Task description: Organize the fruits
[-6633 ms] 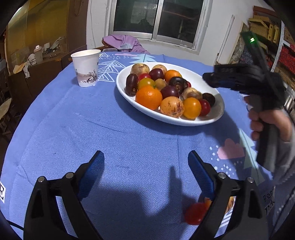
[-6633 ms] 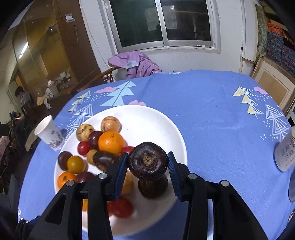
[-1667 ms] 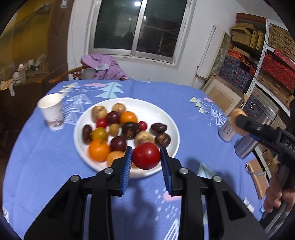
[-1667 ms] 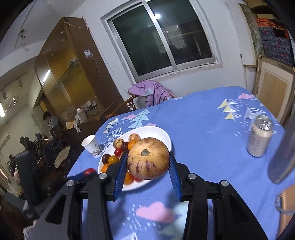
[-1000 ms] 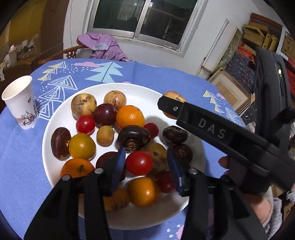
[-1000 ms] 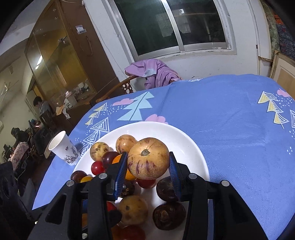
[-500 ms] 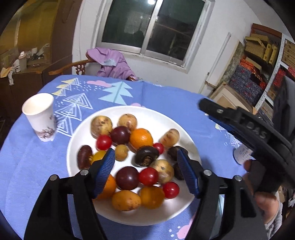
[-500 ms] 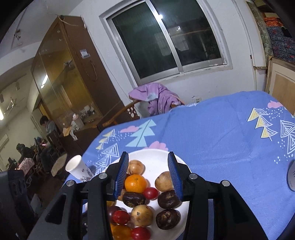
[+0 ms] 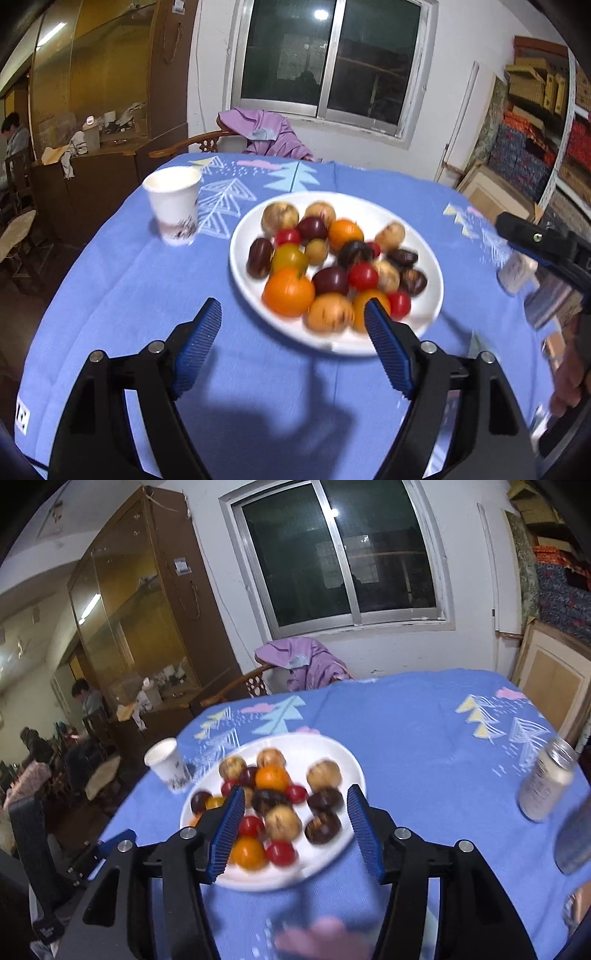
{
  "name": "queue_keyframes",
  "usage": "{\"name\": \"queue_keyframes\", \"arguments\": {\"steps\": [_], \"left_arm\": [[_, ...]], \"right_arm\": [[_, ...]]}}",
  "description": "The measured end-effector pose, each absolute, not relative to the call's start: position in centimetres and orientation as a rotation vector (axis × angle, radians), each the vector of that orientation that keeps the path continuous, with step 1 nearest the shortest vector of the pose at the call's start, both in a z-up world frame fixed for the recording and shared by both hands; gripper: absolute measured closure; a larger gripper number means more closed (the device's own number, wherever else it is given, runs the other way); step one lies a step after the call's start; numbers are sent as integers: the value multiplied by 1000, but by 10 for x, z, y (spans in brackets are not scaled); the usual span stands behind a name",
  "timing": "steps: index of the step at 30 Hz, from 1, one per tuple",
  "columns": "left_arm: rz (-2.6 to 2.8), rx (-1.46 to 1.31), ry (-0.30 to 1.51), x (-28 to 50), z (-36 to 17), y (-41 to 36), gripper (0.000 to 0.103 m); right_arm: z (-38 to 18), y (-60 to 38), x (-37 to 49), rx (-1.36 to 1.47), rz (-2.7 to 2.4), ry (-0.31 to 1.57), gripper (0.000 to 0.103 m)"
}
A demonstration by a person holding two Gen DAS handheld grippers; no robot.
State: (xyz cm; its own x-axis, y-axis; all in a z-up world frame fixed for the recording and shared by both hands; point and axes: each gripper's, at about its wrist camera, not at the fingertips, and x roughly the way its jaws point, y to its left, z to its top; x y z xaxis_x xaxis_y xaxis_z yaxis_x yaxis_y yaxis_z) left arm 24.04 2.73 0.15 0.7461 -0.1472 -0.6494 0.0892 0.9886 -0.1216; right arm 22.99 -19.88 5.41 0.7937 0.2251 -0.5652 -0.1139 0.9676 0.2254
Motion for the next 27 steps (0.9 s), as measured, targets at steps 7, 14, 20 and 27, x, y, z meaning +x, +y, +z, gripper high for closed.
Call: {"name": "queue_keyframes", "arguments": {"steps": [7,14,20,27], "left_arm": [[-81,72,729,174,-43,16,11],[-76,55,697,169,-45,15,7],[-44,-22,742,183,-47,26,7],[-53,8,759,187,-49,18,7]], "right_arm": [[4,-206,156,197,132,658,30],[-28,-196,149,172,121,731,26],[-34,-188,149,135,121,751,22],[-47,-177,152,117,135,814,22]]}}
